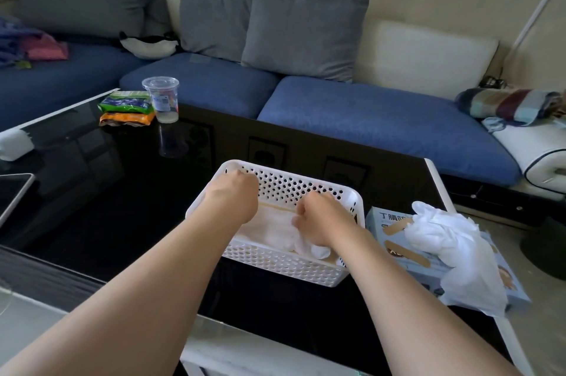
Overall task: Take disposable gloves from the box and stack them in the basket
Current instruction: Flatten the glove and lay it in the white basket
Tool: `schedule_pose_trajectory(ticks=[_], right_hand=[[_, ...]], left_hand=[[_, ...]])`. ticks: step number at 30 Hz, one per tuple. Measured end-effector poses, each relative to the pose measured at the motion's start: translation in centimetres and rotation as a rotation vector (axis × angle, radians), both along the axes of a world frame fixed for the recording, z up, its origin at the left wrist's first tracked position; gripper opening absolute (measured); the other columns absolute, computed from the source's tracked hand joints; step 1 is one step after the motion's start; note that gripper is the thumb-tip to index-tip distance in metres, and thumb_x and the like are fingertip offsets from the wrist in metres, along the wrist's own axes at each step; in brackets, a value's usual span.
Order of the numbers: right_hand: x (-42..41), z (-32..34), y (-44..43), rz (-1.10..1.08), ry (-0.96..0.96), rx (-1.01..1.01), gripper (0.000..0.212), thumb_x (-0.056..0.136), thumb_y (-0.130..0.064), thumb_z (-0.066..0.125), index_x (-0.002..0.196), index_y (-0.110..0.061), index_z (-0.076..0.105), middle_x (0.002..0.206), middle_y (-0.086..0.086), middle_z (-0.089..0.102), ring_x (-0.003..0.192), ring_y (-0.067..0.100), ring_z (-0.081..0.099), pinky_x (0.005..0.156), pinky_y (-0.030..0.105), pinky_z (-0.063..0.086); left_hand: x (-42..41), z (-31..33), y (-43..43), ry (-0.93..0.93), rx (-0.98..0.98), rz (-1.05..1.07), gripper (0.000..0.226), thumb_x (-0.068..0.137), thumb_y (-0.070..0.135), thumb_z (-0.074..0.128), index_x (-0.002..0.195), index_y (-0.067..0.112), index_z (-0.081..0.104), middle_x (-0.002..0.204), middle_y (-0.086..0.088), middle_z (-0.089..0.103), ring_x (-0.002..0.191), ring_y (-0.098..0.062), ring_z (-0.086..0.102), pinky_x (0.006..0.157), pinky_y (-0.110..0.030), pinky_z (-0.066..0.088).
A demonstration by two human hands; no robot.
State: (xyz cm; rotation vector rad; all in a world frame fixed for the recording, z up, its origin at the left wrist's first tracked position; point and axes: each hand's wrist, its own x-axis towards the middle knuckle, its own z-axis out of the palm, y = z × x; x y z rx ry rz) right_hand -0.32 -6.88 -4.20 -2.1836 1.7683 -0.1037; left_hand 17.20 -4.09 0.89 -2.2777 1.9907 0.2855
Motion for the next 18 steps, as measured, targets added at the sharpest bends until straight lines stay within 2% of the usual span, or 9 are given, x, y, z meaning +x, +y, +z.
schedule_pose_trajectory(ticks=[2,3,5,8,12,16,18], right_hand=[[0.1,-0.2,-0.2,0.015,0.035,-0.019,0.037,0.101,-0.026,0.069,0.073,-0.018,0.047,0.074,0.002,0.051,0.06,0.024,0.045,0.057,0.034,0.038],[0.1,-0.3,-0.3,0.028,0.047,-0.018,0.038,0.099,-0.025,0.071,0.072,-0.018,0.046,0.072,0.001,0.048,0.059,0.023,0.044,0.056,0.033,0.037],[0.2,-0.2,-0.5,0.032,0.057,-0.006,0.035,0.095,-0.016,0.073,0.071,-0.017,0.048,0.073,0.002,0.051,0.059,0.023,0.046,0.056,0.033,0.04],[0.1,0.2,-1.0,-0.008,0.074,-0.031,0.012,0.09,-0.005,0.068,0.08,-0.01,0.064,0.086,0.005,0.061,0.068,0.025,0.061,0.059,0.035,0.049],[-0.1,0.5,-1.3,-0.052,0.08,-0.125,0.012,0.087,-0.005,0.071,0.079,-0.013,0.073,0.083,0.004,0.069,0.073,0.023,0.068,0.06,0.036,0.06],[-0.1,1.0,-0.8,-0.026,0.182,-0.207,0.016,0.093,-0.002,0.066,0.09,-0.016,0.061,0.093,0.007,0.063,0.067,0.02,0.057,0.052,0.029,0.041],[-0.3,1.9,-0.6,-0.013,0.151,-0.229,0.016,0.091,0.001,0.065,0.089,-0.015,0.063,0.094,0.006,0.065,0.07,0.02,0.06,0.054,0.03,0.045]], left_hand=[[-0.1,-0.2,-0.4,-0.072,0.0,-0.093,0.021,0.093,-0.001,0.059,0.108,0.014,0.054,0.132,-0.011,0.044,0.101,-0.026,0.05,0.081,-0.034,0.053],[-0.1,-0.5,-0.8,-0.1,0.01,-0.144,0.029,0.092,0.003,0.066,0.117,0.015,0.059,0.135,-0.011,0.042,0.114,-0.03,0.048,0.092,-0.039,0.054],[-0.1,-1.3,-1.5,-0.094,0.096,-0.202,0.053,0.085,0.015,0.084,0.133,0.017,0.06,0.14,-0.008,0.042,0.128,-0.032,0.047,0.102,-0.045,0.054],[-0.2,-1.6,-1.6,-0.061,0.275,-0.191,0.081,0.078,0.026,0.093,0.146,0.019,0.05,0.144,-0.004,0.045,0.125,-0.032,0.056,0.105,-0.048,0.053],[0.0,-1.5,-1.3,-0.011,0.289,-0.161,0.084,0.081,0.03,0.091,0.149,0.021,0.043,0.144,-0.004,0.046,0.121,-0.032,0.058,0.104,-0.05,0.053],[0.1,-1.4,-1.2,-0.012,0.3,-0.166,0.085,0.081,0.036,0.09,0.15,0.022,0.042,0.145,-0.004,0.045,0.121,-0.031,0.056,0.105,-0.051,0.052],[0.1,-1.4,-1.1,-0.021,0.308,-0.166,0.087,0.08,0.04,0.09,0.15,0.022,0.042,0.144,-0.003,0.044,0.12,-0.03,0.057,0.104,-0.051,0.053]])
